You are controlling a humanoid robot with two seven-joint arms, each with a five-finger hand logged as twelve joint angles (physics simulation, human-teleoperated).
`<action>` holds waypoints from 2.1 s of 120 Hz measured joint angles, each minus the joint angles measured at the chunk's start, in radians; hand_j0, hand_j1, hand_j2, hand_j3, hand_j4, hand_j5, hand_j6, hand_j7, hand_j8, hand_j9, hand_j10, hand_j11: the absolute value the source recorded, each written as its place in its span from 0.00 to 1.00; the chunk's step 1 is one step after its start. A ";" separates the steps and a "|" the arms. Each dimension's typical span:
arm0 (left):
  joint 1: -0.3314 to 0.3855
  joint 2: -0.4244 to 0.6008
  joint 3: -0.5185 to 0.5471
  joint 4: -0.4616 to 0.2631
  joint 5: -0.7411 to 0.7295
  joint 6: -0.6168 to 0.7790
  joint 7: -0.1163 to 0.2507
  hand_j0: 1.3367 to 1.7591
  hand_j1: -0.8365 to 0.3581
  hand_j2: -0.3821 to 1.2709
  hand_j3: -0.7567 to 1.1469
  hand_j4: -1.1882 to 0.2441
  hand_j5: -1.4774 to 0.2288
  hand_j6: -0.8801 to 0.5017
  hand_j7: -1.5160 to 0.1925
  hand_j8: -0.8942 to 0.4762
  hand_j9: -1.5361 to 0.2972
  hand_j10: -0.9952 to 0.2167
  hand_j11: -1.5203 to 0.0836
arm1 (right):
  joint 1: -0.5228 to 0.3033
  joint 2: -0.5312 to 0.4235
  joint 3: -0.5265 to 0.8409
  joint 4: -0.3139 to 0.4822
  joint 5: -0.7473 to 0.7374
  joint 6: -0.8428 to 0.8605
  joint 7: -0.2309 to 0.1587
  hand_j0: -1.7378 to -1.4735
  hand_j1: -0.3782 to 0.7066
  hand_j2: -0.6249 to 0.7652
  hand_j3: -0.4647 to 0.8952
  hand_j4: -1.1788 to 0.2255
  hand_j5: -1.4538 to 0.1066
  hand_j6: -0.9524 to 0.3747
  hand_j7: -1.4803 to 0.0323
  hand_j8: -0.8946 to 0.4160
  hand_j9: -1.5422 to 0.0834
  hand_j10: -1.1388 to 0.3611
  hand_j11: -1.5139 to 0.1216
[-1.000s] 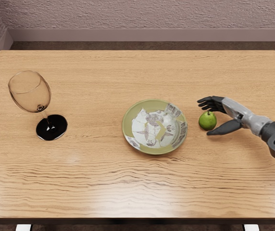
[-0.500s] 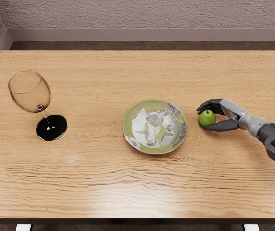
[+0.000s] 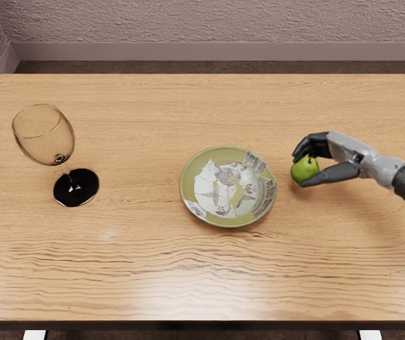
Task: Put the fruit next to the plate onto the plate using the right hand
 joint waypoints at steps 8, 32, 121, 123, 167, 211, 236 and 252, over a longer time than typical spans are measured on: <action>0.000 0.000 0.000 0.000 0.000 0.000 0.000 0.76 0.99 0.23 0.40 0.83 0.87 0.64 0.89 0.65 0.84 0.82 0.95 | 0.019 -0.007 0.000 0.014 0.011 0.027 0.000 0.31 0.59 0.63 0.34 0.38 0.38 0.24 0.42 0.34 0.43 0.44 0.41; 0.000 0.000 0.000 0.000 0.000 0.000 0.000 0.76 0.99 0.23 0.40 0.83 0.87 0.64 0.89 0.65 0.84 0.82 0.95 | 0.075 0.005 0.000 0.041 0.031 0.080 -0.002 0.31 0.59 0.65 0.34 0.37 0.37 0.23 0.41 0.33 0.41 0.43 0.41; 0.000 0.000 0.000 0.000 0.000 0.000 0.000 0.76 0.99 0.23 0.40 0.83 0.87 0.64 0.89 0.65 0.84 0.82 0.95 | 0.090 0.205 -0.026 0.045 0.023 0.022 -0.043 0.30 0.60 0.66 0.34 0.37 0.36 0.23 0.40 0.34 0.40 0.44 0.39; 0.000 0.000 0.000 0.000 0.000 0.000 0.000 0.76 0.99 0.23 0.40 0.83 0.87 0.64 0.89 0.65 0.84 0.82 0.95 | 0.089 0.209 -0.031 0.045 0.022 0.014 -0.043 0.30 0.60 0.66 0.34 0.37 0.36 0.23 0.40 0.34 0.40 0.44 0.39; 0.000 0.000 0.000 0.000 0.000 0.000 0.000 0.76 0.99 0.23 0.40 0.83 0.87 0.64 0.89 0.65 0.84 0.82 0.95 | 0.081 0.263 -0.124 0.043 0.000 -0.118 -0.079 0.30 0.60 0.66 0.34 0.37 0.37 0.23 0.41 0.34 0.41 0.44 0.40; 0.000 0.000 0.000 0.000 0.000 0.000 0.000 0.76 0.99 0.23 0.40 0.83 0.87 0.64 0.89 0.65 0.84 0.82 0.95 | 0.091 0.168 -0.082 0.187 0.018 -0.120 -0.113 0.30 0.21 0.48 0.34 0.70 0.77 0.57 0.81 0.56 0.79 0.65 0.77; 0.004 0.000 0.000 0.000 0.001 0.000 0.000 0.76 0.99 0.23 0.40 0.83 0.87 0.64 0.89 0.65 0.84 0.82 0.95 | 0.095 -0.005 -0.020 0.225 0.129 0.115 -0.124 0.30 0.10 0.46 0.34 0.79 0.87 0.66 0.91 0.63 0.89 0.72 0.87; 0.006 0.000 -0.003 0.000 -0.001 0.000 0.001 0.76 0.99 0.23 0.40 0.83 0.87 0.64 0.89 0.65 0.84 0.82 0.95 | 0.091 -0.150 -0.011 0.217 0.244 0.293 -0.123 0.30 0.06 0.46 0.34 0.81 0.90 0.69 0.95 0.66 0.92 0.74 0.89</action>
